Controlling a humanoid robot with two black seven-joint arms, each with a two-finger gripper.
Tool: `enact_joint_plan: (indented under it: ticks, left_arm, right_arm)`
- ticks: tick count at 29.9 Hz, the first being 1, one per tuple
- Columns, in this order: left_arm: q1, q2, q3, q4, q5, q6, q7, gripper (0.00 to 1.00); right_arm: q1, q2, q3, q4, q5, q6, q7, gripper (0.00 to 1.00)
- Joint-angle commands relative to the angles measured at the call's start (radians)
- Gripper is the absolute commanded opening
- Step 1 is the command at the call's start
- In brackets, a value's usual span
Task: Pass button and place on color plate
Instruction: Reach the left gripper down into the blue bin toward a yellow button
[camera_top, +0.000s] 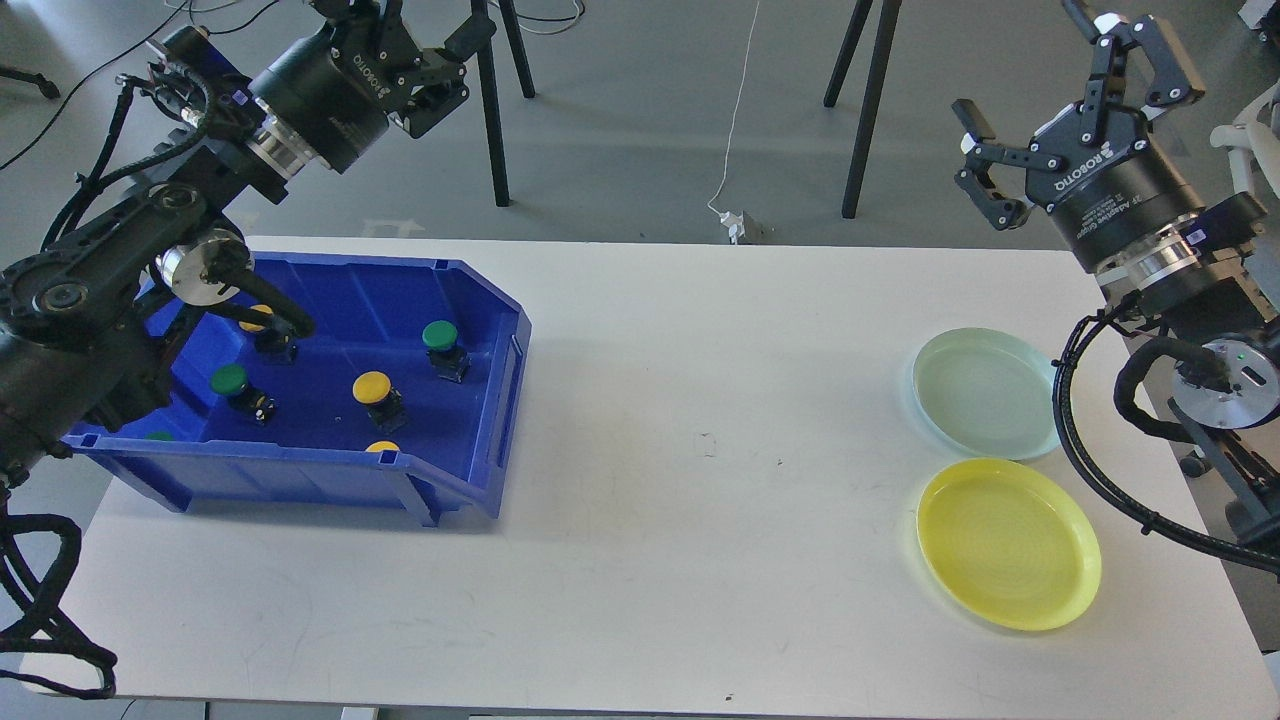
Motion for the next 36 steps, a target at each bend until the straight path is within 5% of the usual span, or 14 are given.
enact_joint_plan:
  ticks: [1, 10, 17, 27, 36]
  left_arm:
    - [0.026, 0.0, -0.006, 0.002, -0.063, 0.0, 0.0, 1.0]
    - [0.014, -0.094, -0.047, 0.057, -0.173, 0.0, 0.0, 1.0]
    - [0.084, -0.221, -0.448, 0.051, -0.253, 0.0, 0.0, 1.0]
    - [0.055, -0.162, -0.151, -0.207, -0.137, 0.0, 0.0, 1.0]
    - [-0.254, 0.19, 0.291, -0.285, 0.297, 0.0, 0.0, 1.0]
  right_arm:
    - [0.039, 0.005, -0.012, -0.049, 0.001, 0.012, -0.004, 0.99]
    - [0.045, -0.01, -0.012, -0.053, 0.001, 0.005, -0.004, 0.99]
    - [0.035, -0.056, -0.006, -0.052, 0.003, -0.005, -0.001, 0.99]
    - [0.027, -0.05, -0.009, -0.053, 0.001, -0.005, -0.001, 0.99]
    - [-0.004, -0.053, 0.001, -0.062, 0.001, -0.005, 0.008, 0.99]
